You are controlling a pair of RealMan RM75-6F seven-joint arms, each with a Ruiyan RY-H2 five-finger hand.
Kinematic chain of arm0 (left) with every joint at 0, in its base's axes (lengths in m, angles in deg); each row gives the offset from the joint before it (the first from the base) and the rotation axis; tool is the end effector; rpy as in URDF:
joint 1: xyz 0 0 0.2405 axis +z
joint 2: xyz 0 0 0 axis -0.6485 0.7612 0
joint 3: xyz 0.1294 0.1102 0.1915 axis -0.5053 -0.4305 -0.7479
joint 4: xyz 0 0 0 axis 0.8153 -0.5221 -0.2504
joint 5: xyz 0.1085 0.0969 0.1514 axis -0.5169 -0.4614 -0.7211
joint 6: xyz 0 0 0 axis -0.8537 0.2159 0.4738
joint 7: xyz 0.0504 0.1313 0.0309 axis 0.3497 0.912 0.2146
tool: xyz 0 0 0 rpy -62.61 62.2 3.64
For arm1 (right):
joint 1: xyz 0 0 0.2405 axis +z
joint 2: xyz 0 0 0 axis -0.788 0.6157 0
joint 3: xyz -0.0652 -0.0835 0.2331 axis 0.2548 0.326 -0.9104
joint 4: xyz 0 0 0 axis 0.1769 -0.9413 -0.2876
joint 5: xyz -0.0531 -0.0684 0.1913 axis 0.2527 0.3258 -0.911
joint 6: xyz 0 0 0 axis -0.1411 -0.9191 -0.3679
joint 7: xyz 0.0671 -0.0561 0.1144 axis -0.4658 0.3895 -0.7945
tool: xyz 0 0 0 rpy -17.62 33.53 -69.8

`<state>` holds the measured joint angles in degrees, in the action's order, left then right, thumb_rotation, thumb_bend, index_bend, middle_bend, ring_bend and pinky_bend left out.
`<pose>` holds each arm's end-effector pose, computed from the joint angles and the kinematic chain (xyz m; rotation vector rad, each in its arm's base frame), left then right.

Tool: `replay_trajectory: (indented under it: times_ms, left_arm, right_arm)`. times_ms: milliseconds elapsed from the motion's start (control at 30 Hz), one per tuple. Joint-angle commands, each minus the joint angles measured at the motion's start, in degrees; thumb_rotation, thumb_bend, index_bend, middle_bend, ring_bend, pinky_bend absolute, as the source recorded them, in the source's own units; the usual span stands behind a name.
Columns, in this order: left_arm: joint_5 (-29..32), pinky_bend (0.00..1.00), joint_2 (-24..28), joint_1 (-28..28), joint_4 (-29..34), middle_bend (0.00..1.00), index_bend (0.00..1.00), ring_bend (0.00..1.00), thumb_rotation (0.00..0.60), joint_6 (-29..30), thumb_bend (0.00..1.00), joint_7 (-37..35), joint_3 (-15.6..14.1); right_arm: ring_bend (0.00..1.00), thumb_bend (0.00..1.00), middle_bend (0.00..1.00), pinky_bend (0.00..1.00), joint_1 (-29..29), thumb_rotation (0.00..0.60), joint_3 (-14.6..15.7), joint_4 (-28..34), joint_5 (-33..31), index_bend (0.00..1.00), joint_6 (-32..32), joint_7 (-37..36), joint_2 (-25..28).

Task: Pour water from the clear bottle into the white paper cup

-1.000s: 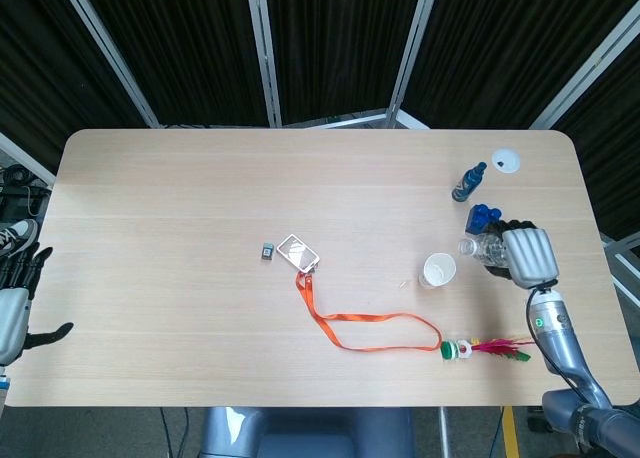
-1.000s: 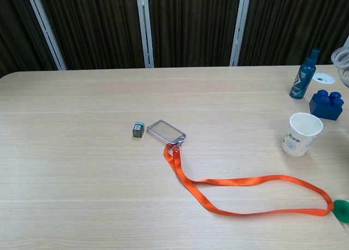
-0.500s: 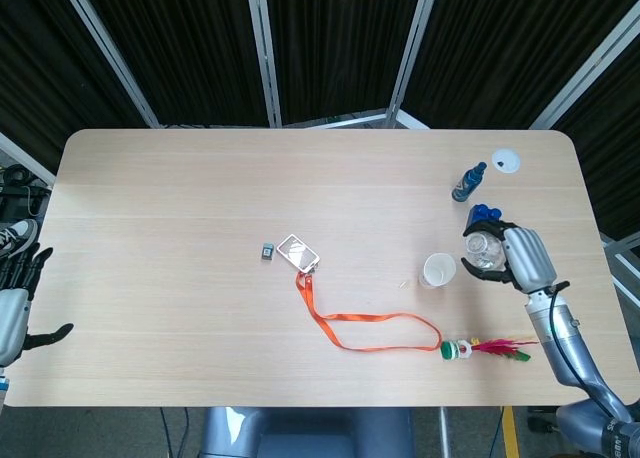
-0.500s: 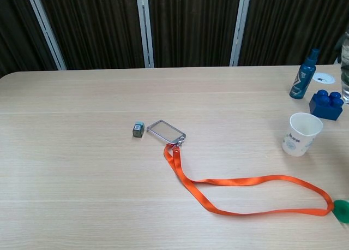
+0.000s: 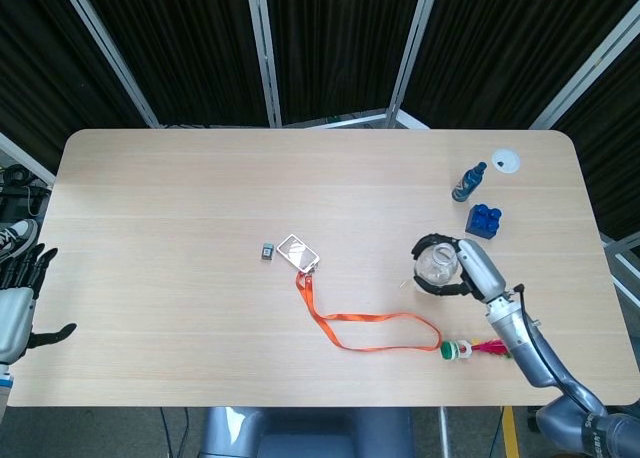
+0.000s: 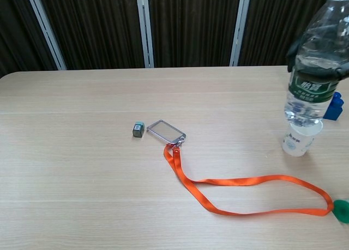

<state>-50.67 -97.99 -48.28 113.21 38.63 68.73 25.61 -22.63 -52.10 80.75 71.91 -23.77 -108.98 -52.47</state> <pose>-0.2790 0.1890 0.1684 -1.3529 -1.0069 -0.7250 -0.2182 -0.3154 0.0715 1.5223 -1.5498 1.5774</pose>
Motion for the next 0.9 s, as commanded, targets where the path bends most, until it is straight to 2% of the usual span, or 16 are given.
replay_trajectory:
  times_ms: [33, 333, 700, 900]
  left_arm:
    - [0.36, 0.00, -0.07, -0.10, -0.14, 0.00, 0.00, 0.00, 0.600, -0.11, 0.05, 0.04, 0.13]
    - [2.04, 0.00, -0.81, -1.01, -1.01, 0.00, 0.00, 0.00, 0.600, -1.40, 0.05, 1.02, 0.52]
    - [3.20, 0.00, -1.29, -1.38, -1.54, 0.00, 0.00, 0.00, 0.600, -1.87, 0.05, 1.49, 0.65]
    - [3.77, 0.00, -1.37, -1.52, -1.91, 0.00, 0.00, 0.00, 0.600, -2.14, 0.05, 1.39, 0.75]
  right_arm:
    - [0.49, 0.67, 0.57, 0.46, 1.42, 0.600, 0.73, -1.56, 0.29, 0.43, 1.32, -1.14, -2.69]
    - [0.49, 0.69, 0.57, 0.46, 3.93, 0.600, 1.65, -5.04, 0.49, 0.43, 2.78, -0.74, -9.38]
    - [0.49, 0.69, 0.57, 0.46, 7.24, 0.600, 1.83, -13.28, -0.51, 0.44, 5.77, 2.95, -17.60]
    - [0.49, 0.69, 0.57, 0.46, 8.06, 0.600, 2.01, -16.07, -1.25, 0.44, 6.83, 2.05, -20.05]
